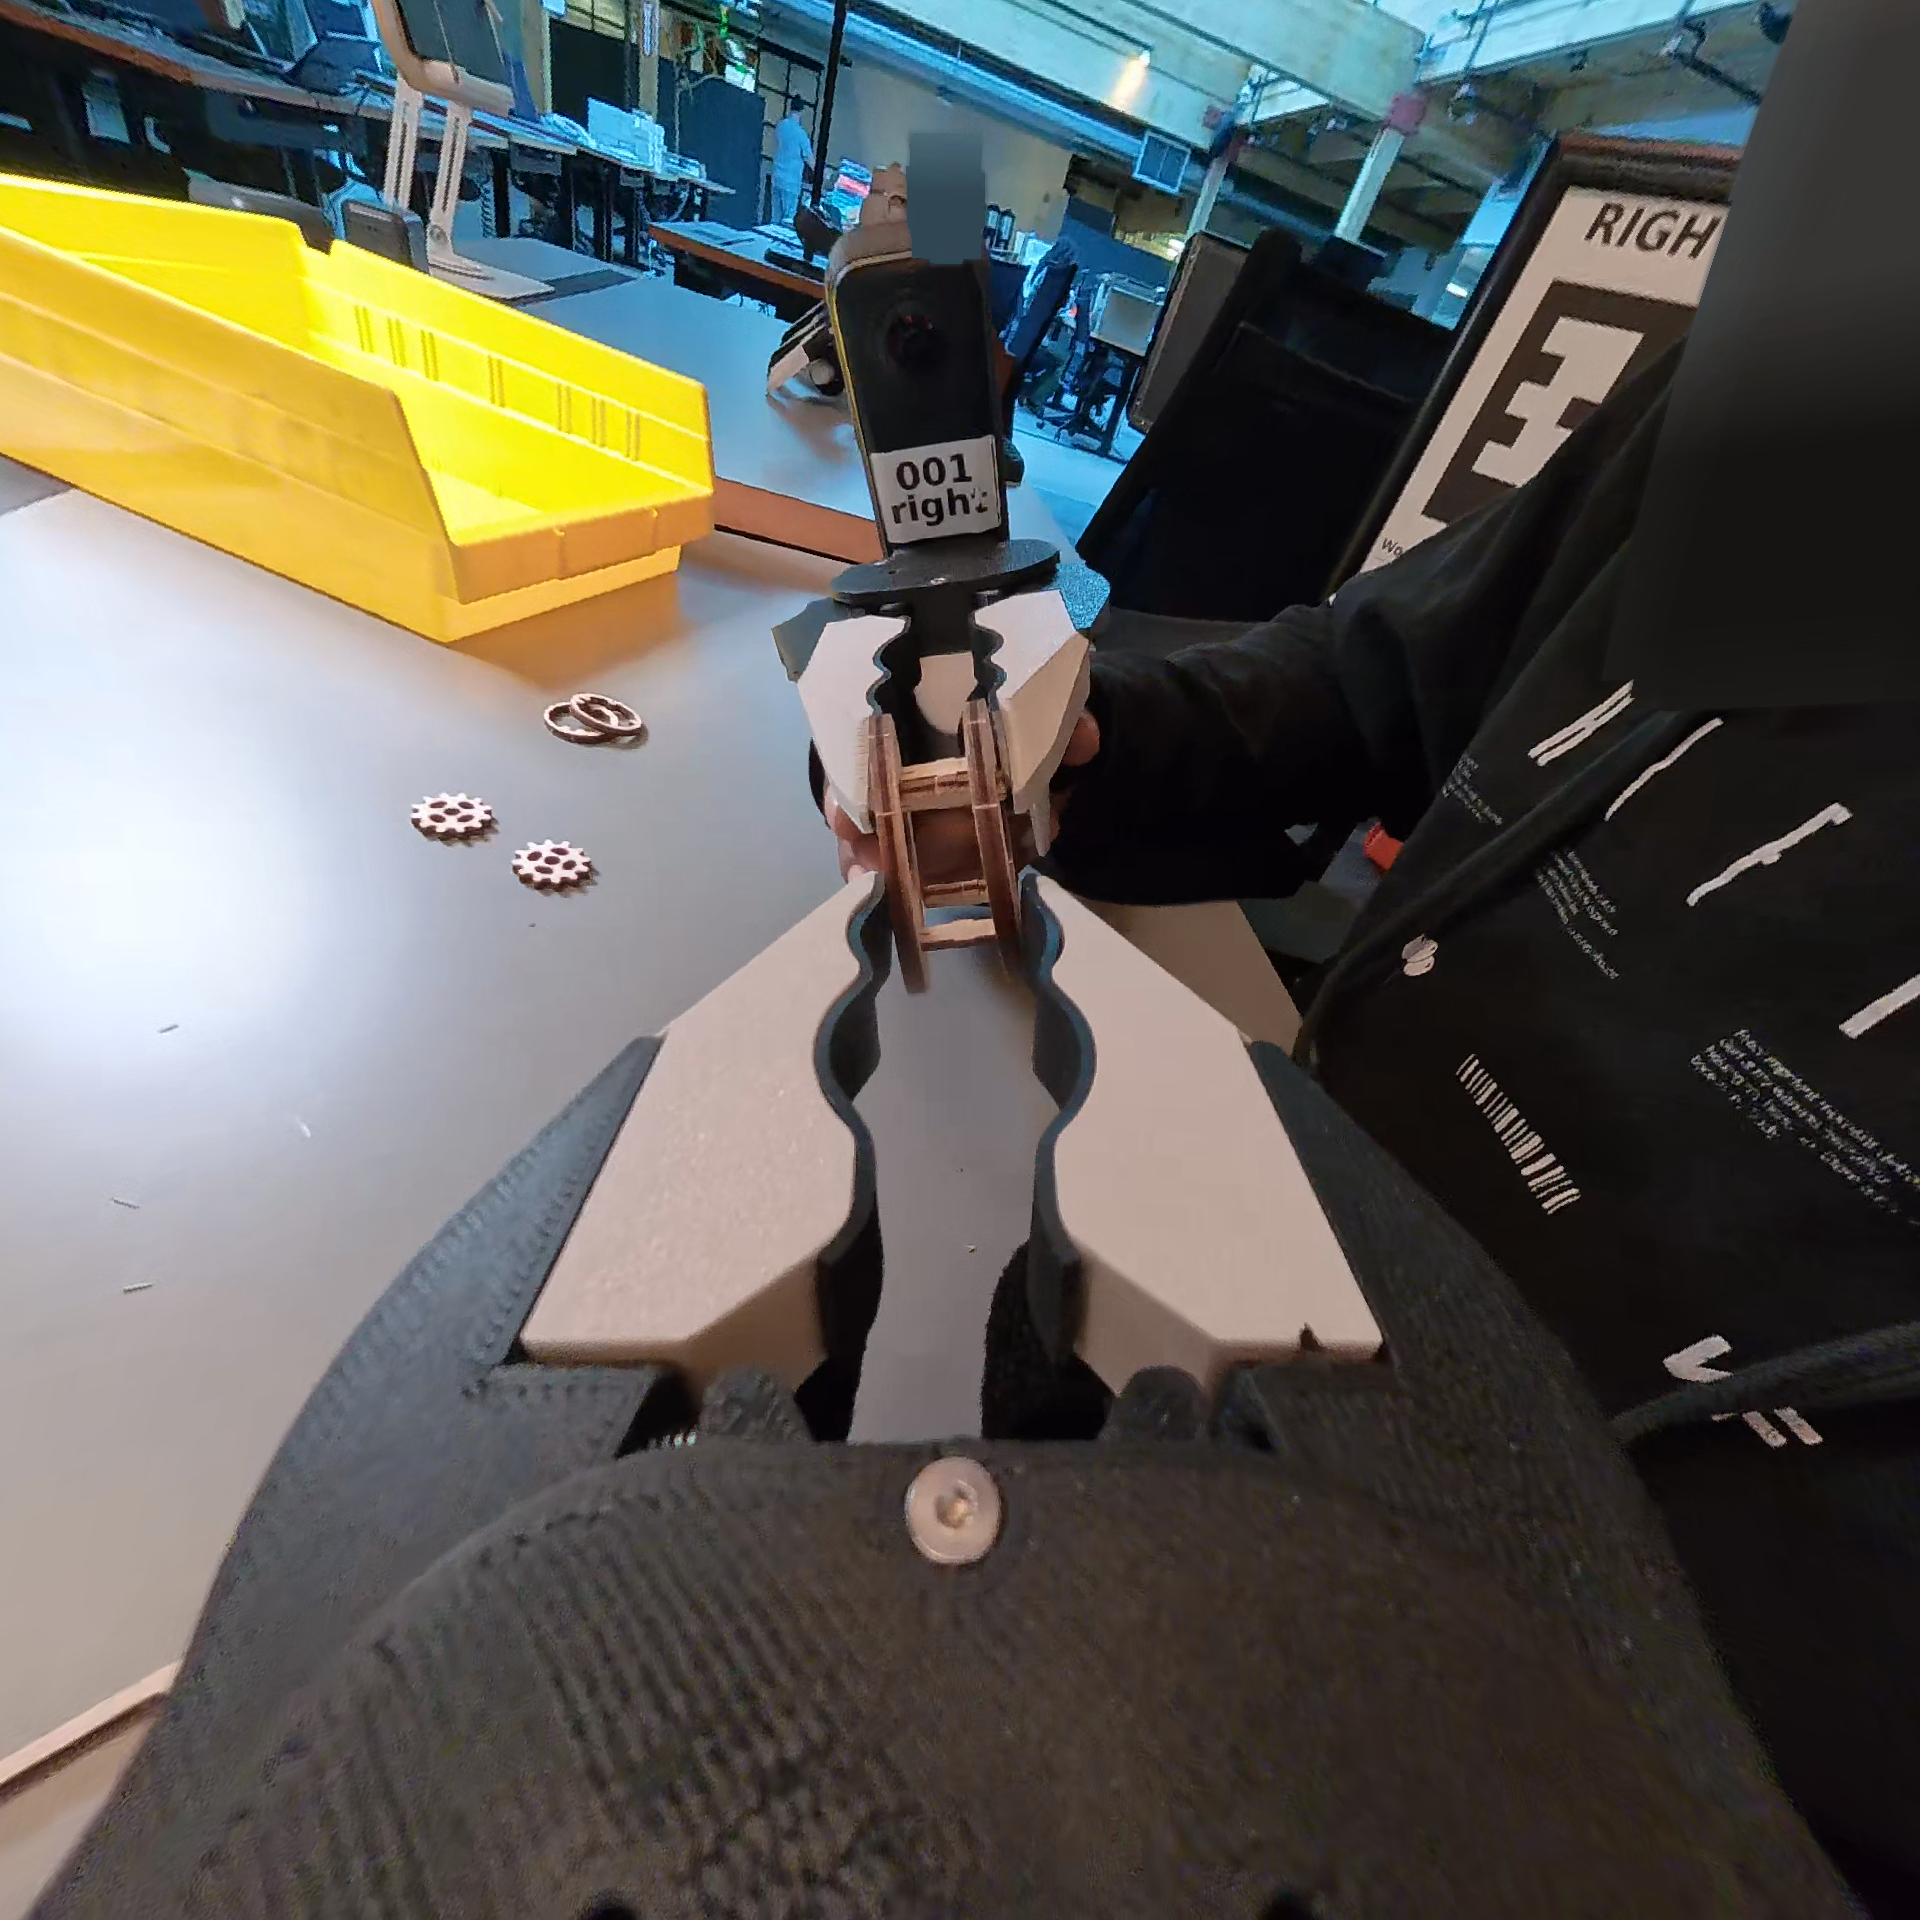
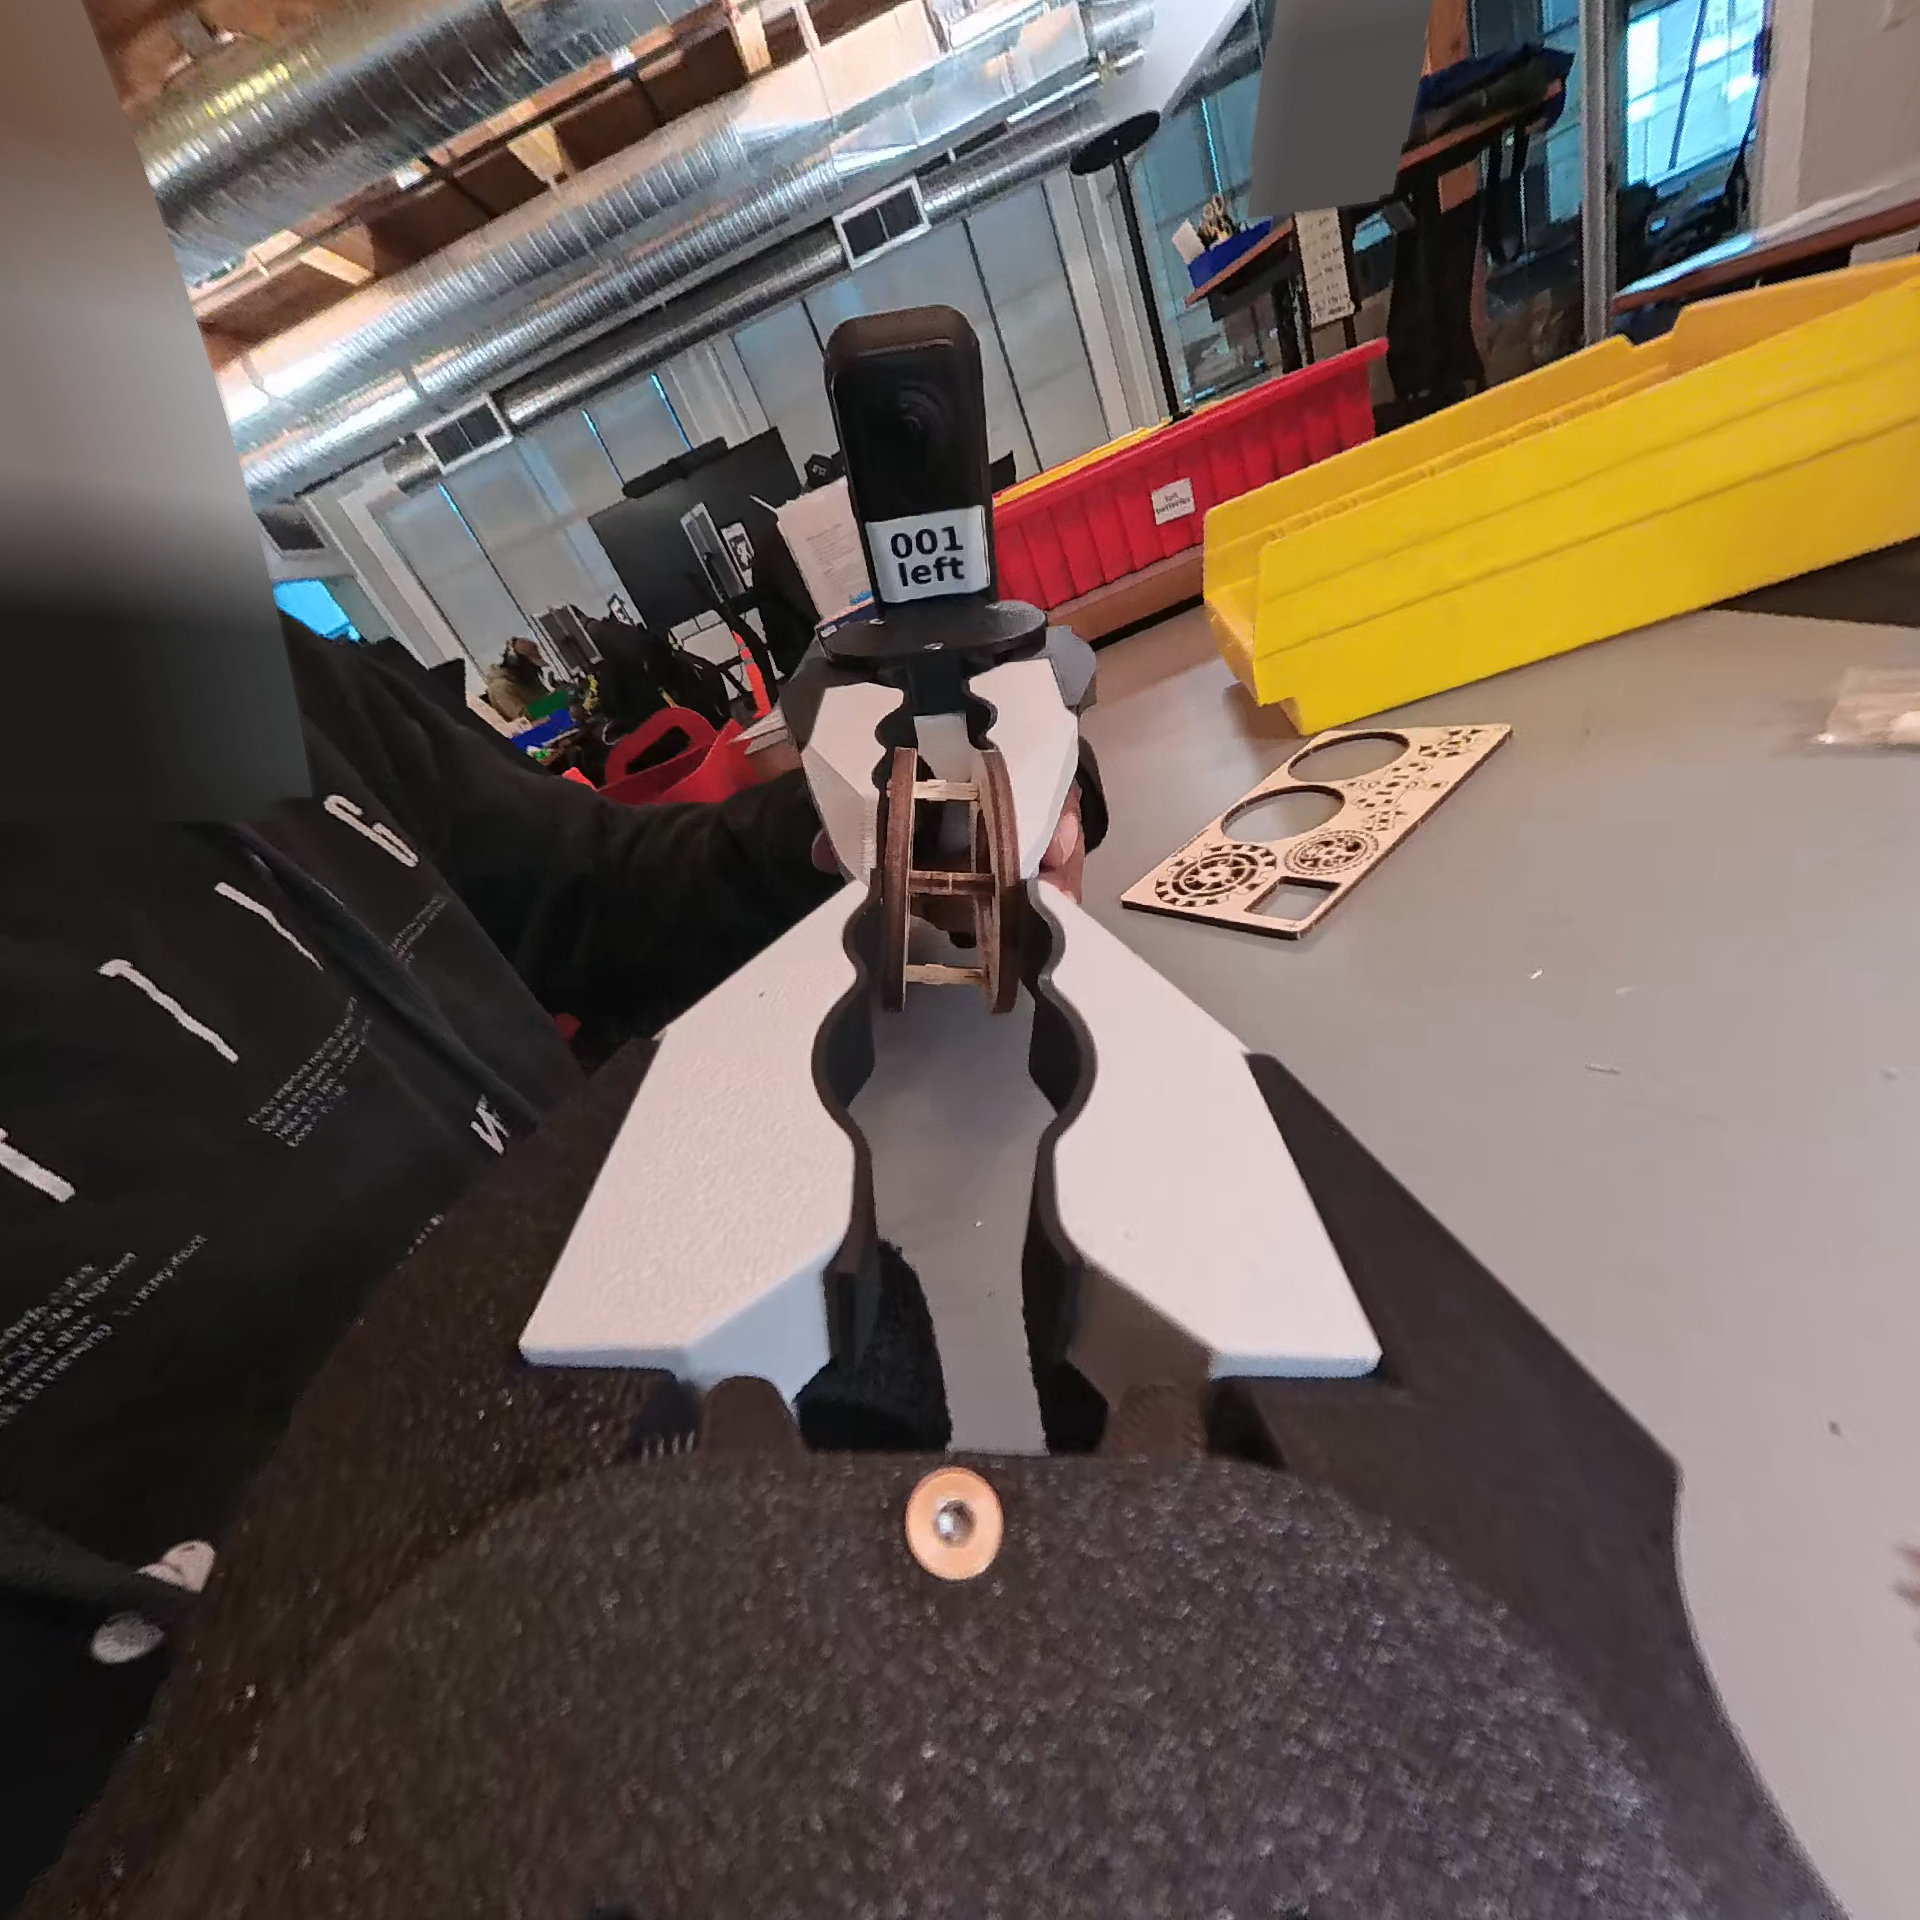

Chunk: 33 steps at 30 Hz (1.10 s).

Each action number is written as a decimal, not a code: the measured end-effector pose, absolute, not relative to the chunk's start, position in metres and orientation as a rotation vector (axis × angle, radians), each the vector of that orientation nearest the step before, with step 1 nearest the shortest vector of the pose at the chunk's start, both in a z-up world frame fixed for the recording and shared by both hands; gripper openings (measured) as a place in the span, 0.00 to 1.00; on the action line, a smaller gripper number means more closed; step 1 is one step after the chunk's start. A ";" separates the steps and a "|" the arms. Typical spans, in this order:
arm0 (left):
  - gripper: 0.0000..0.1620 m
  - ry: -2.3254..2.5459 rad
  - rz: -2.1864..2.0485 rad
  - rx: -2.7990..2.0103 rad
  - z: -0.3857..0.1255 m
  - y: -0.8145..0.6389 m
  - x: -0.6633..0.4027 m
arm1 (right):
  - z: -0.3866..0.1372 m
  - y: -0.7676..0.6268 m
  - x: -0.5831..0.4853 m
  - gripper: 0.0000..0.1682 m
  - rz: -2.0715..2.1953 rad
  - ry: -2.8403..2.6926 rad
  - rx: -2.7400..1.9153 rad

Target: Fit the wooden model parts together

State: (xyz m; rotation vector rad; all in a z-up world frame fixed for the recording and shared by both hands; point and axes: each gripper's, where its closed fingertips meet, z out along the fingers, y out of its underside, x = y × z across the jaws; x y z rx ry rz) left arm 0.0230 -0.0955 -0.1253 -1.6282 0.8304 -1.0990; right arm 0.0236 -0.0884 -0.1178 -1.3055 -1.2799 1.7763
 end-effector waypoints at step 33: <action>0.15 0.892 -0.974 -1.595 -0.130 -0.094 0.026 | -0.124 -0.093 0.027 0.14 1.224 -1.453 -0.998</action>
